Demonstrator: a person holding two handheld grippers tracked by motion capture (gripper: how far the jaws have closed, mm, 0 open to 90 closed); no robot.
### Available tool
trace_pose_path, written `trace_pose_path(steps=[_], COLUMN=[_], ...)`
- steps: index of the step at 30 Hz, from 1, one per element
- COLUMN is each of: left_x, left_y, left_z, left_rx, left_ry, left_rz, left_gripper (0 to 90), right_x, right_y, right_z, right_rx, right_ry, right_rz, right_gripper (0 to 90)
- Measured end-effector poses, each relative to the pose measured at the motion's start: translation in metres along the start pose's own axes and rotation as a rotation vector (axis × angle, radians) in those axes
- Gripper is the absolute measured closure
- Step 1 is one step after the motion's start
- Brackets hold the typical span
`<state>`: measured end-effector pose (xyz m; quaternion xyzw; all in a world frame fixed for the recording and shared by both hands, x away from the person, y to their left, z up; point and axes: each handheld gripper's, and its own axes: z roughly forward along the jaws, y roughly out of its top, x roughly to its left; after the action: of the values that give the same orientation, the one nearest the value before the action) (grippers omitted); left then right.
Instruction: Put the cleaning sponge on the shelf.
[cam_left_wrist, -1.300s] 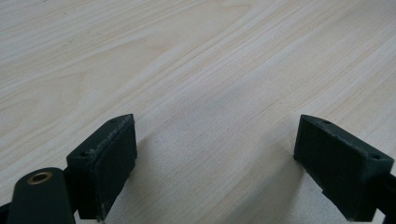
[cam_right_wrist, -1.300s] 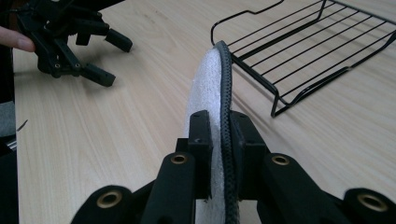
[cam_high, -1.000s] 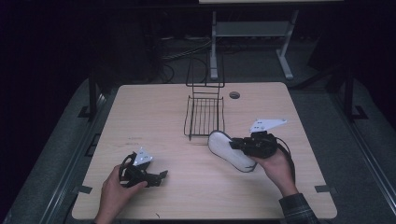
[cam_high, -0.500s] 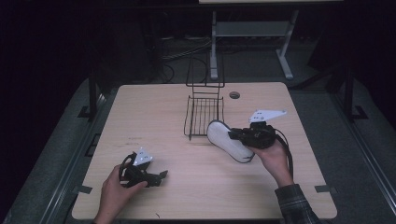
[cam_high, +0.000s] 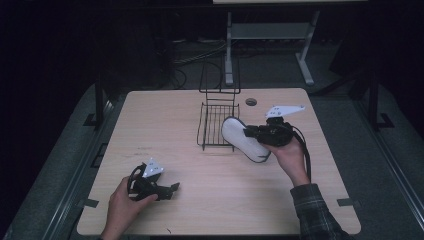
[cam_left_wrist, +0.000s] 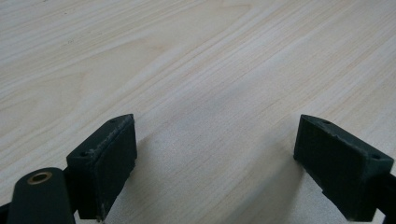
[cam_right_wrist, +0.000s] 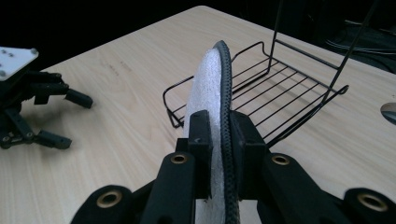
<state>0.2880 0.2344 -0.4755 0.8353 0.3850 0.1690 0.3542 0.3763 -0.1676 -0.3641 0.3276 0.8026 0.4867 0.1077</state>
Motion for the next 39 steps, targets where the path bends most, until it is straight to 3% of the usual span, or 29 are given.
trace_pose_path(steps=[20, 28, 39], left_x=[0.000, 0.000, 0.000], left_y=[0.000, 0.000, 0.000], left_z=[0.000, 0.000, 0.000], left_rx=[0.001, 0.000, 0.000], left_ry=[-0.001, 0.000, -0.002], left_rz=[0.000, -0.001, -0.001], left_gripper=[12.4, 12.4, 12.4], right_x=[-0.025, -0.036, -0.039], right_y=[0.029, 0.036, 0.044], right_z=[0.031, 0.052, 0.079], right_rx=[-0.027, -0.025, 0.004], right_ry=[-0.037, -0.042, -0.034], right_rz=[0.041, 0.071, 0.092], right_gripper=[80.0, 80.0, 79.9])
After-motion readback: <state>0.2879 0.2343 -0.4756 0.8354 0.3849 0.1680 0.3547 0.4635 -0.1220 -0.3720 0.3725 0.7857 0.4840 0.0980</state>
